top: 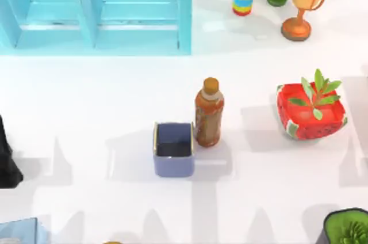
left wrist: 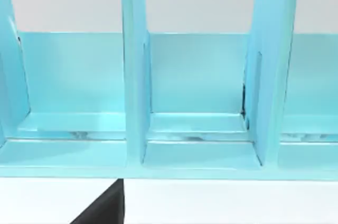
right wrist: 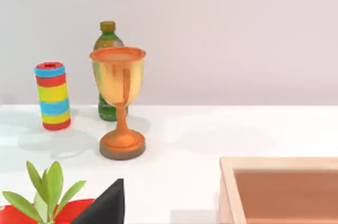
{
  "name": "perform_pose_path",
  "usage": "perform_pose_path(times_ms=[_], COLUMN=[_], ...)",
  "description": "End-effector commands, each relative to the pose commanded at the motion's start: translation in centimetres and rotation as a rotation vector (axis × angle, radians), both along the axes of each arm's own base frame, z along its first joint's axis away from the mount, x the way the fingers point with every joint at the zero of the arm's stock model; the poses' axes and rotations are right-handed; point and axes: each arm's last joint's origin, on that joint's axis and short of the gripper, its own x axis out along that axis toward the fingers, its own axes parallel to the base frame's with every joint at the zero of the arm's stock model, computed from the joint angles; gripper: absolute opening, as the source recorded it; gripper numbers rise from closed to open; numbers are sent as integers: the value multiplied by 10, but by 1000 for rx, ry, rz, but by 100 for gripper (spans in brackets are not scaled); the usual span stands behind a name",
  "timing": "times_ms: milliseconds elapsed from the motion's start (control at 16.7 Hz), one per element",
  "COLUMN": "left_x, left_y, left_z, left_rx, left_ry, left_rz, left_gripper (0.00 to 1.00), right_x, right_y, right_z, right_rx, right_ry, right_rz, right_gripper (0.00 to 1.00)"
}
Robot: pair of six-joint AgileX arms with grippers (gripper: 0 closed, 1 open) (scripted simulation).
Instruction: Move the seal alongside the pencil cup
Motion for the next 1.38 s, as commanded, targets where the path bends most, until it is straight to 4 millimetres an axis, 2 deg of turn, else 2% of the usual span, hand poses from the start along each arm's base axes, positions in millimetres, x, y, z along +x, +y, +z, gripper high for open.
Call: perform_pose_path(times_ms=[180,300,480,660,840,1020,1200,1380], left_x=[0,0,5,22,54,96,140,175], left_y=[0,1,3,6,12,21,31,40], left_z=[2,11,35,64,90,104,107,99], left_rx=[1,7,22,37,46,47,40,28], left_ry=[11,63,212,441,712,987,1231,1426], left_rz=[1,8,22,35,42,36,22,3], left_gripper=[100,100,100,100,100,100,100,100], right_x=[0,0,0,0,0,0,0,0], right_y=[0,0,0,0,0,0,0,0], right_z=[0,0,0,0,0,0,0,0], right_rx=[0,0,0,0,0,0,0,0], right_ry=[0,0,0,0,0,0,0,0], right_rz=[0,0,0,0,0,0,0,0], right_gripper=[100,100,100,100,100,100,100,100])
